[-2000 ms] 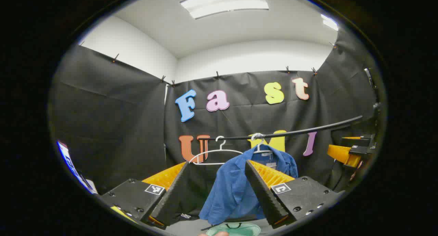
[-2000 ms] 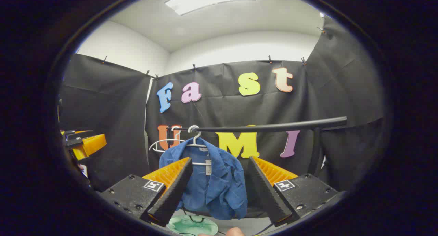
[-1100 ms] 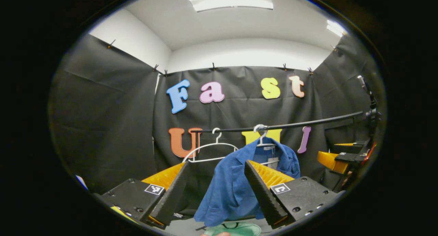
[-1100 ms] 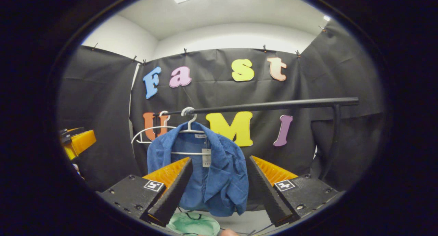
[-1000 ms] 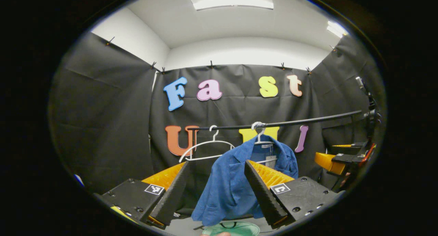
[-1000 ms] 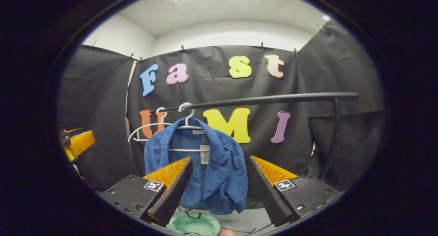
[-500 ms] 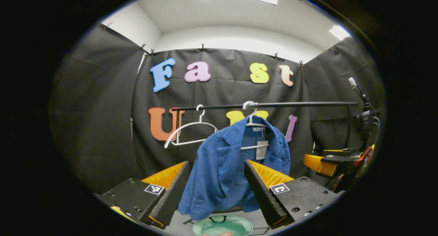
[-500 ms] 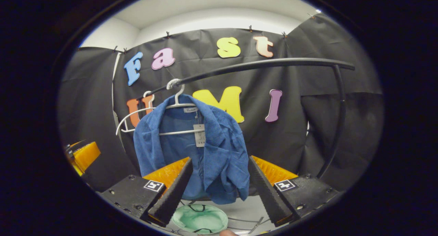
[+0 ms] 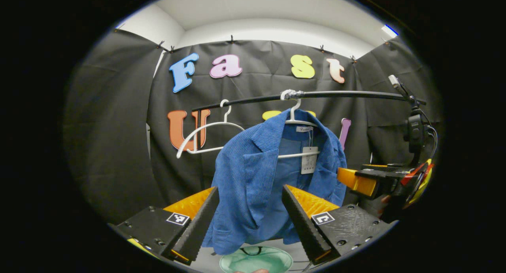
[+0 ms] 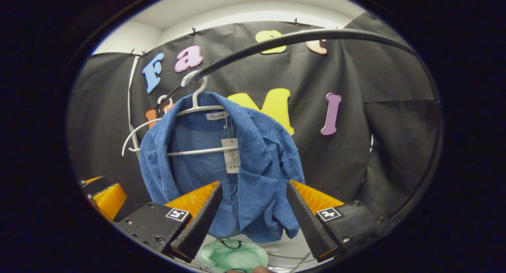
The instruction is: Grasp the clothes on the hanger with both hands and then place them into the laundry hamper below.
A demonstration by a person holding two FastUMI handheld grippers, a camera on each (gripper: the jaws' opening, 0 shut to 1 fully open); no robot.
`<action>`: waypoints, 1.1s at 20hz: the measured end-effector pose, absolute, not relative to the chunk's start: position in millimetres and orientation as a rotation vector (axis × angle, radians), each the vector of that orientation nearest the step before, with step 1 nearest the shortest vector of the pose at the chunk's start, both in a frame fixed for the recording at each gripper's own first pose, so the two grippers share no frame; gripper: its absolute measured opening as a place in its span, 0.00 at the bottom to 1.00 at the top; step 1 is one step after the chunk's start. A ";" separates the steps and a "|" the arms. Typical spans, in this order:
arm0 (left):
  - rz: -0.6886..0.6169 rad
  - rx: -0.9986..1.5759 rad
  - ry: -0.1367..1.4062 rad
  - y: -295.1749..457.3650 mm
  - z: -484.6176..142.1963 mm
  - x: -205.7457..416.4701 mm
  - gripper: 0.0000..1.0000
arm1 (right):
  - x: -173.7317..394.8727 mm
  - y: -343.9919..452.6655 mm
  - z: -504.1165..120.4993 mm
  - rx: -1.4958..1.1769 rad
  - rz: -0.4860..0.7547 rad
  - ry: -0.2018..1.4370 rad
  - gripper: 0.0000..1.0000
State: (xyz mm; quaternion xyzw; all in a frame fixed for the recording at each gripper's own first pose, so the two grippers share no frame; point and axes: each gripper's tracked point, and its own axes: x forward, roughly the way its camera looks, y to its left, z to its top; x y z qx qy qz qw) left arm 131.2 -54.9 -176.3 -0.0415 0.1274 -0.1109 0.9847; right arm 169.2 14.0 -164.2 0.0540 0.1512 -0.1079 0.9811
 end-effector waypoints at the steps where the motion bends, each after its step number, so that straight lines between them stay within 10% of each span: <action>1: -0.214 -0.082 0.262 -58.4 -181.5 140.1 1.00 | 181.4 11.5 -167.6 0.115 -0.213 0.306 1.00; 11: -0.186 -0.096 0.306 -94.5 -227.2 210.8 0.97 | 254.1 -3.3 -193.3 0.134 -0.166 0.330 1.00; 19: -0.108 -0.149 0.326 -88.3 -244.9 252.0 1.00 | 263.5 -24.0 -204.0 0.207 -0.155 0.332 0.75; 22: -0.113 -0.159 0.333 -88.5 -245.1 258.4 0.72 | 263.8 -30.2 -207.4 0.293 -0.142 0.320 0.55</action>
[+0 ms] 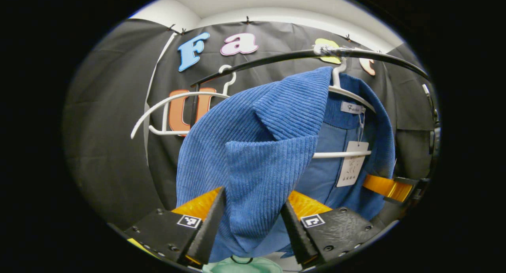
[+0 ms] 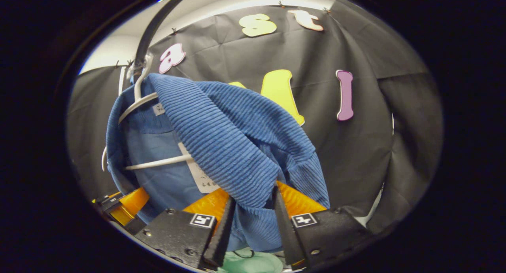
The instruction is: Grasp the clothes on the hanger with both hands and then place them into the laundry hamper below.
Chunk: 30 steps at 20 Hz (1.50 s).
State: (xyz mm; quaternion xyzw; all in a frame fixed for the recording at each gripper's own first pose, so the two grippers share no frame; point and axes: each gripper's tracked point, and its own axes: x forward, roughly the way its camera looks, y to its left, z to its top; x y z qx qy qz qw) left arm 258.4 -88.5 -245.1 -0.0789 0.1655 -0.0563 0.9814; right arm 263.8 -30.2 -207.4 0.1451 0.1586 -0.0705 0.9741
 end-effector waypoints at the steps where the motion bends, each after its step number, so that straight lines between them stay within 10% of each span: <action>1: -0.121 -0.160 0.338 -89.5 -246.0 260.3 0.60 | 262.5 -29.7 -206.9 0.331 -0.122 0.320 0.47; 5: -0.142 -0.209 0.362 -91.6 -244.5 262.7 0.12 | 260.9 -27.6 -200.3 0.487 -0.021 0.315 0.25; 30: -0.195 -0.450 0.248 -19.8 -148.4 277.9 0.05 | 256.4 -81.4 -92.7 1.036 0.325 0.089 0.15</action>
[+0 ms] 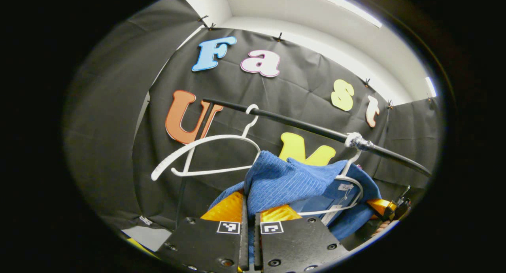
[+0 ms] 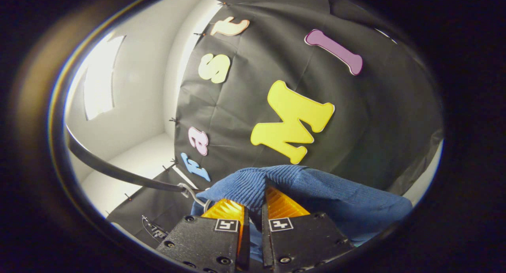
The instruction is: Grasp the clothes on the hanger with both hands and then place them into the laundry hamper below.
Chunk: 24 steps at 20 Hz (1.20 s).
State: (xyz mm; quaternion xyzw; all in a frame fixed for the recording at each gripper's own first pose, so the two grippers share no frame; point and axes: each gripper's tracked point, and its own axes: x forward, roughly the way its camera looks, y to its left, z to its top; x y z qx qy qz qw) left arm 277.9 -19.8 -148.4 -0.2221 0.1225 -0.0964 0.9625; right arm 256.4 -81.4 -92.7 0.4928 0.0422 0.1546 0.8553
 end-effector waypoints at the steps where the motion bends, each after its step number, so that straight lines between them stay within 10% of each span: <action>1: -0.200 -0.453 0.243 -18.4 -144.9 280.2 0.05 | 257.5 -83.4 -89.9 1.033 0.326 0.082 0.14; 24: -0.455 -0.427 0.373 -14.4 -125.3 321.5 0.05 | 308.2 -117.0 -68.8 0.954 0.694 0.134 0.15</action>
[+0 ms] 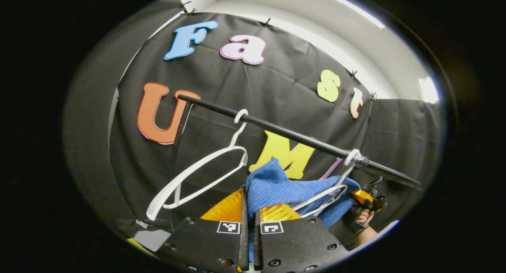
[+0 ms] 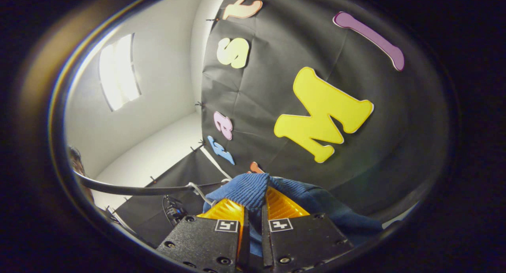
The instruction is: Grasp the clothes on the hanger with both hands and then place them into the laundry hamper below.
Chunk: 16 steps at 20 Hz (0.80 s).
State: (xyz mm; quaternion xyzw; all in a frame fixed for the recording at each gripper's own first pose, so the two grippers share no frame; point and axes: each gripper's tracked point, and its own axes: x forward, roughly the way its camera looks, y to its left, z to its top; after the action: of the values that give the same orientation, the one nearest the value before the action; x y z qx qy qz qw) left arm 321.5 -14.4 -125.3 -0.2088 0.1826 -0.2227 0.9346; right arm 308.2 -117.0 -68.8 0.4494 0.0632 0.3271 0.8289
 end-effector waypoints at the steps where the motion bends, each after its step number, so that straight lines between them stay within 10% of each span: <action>1: -0.477 -0.429 0.376 -16.8 -123.9 322.6 0.05 | 309.0 -117.7 -64.7 0.954 0.716 0.131 0.14; 16: -0.599 -0.395 0.505 -39.0 -180.3 337.7 0.05 | 344.5 -145.6 -125.6 1.086 0.620 0.274 0.14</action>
State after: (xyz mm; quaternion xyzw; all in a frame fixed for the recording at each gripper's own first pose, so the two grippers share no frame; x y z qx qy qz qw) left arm 337.7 -39.0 -180.3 -0.1912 0.2444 -0.2902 0.9053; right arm 344.5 -145.6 -125.6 0.5069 0.1277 0.2891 0.8020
